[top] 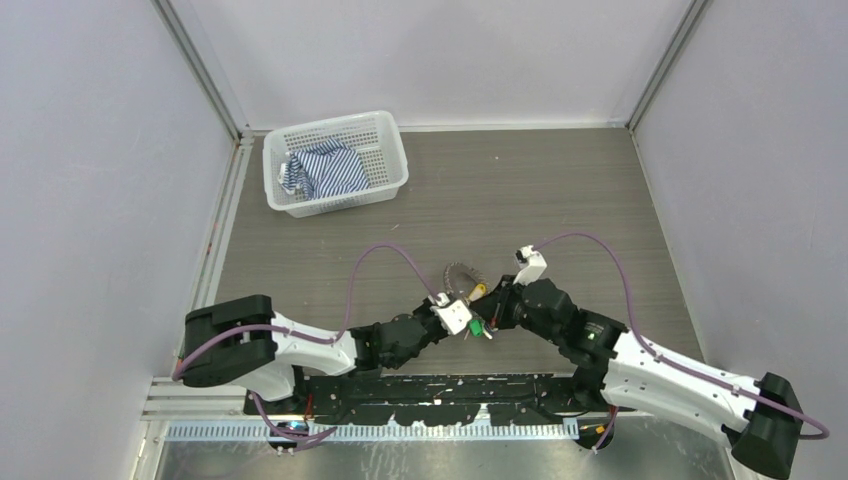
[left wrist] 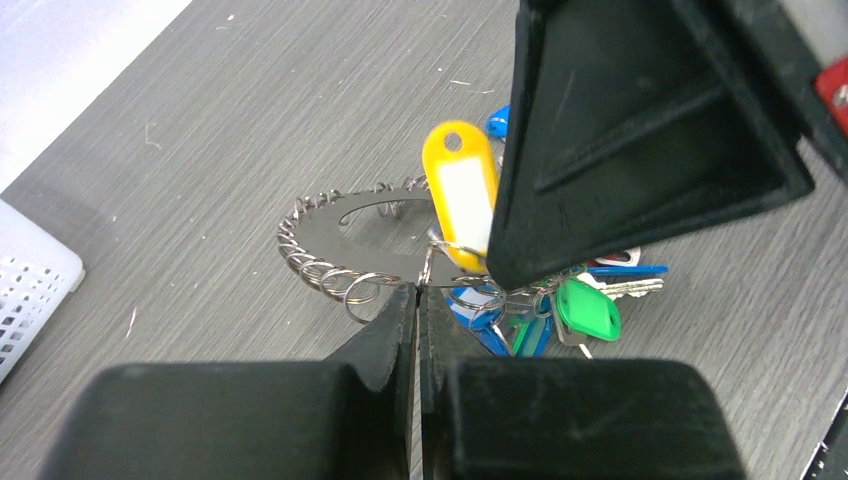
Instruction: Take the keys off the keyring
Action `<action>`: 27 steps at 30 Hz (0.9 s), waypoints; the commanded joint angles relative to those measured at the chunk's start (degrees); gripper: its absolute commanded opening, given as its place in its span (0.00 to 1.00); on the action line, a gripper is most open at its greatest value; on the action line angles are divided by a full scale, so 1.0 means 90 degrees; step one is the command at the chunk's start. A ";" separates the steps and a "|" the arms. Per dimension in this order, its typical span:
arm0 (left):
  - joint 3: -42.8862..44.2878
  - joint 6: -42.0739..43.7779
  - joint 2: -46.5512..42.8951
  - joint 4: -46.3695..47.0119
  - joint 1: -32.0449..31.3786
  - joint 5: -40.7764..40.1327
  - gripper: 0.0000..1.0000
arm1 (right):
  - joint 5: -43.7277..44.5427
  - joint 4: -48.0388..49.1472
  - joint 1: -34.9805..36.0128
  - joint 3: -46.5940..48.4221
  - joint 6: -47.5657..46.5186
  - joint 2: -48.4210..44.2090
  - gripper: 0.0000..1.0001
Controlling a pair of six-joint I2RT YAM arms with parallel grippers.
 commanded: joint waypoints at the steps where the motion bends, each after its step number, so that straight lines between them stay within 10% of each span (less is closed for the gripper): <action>1: -0.0152 0.0127 -0.0370 0.0431 -0.0024 0.0706 0.08 | 0.0472 -0.0183 0.0021 0.0051 -0.0278 -0.0674 0.01; 27: -0.0429 0.0547 -0.1367 -0.0116 -0.0026 0.2191 0.17 | -0.0727 0.0292 0.0010 0.0161 -0.0976 -0.1444 0.01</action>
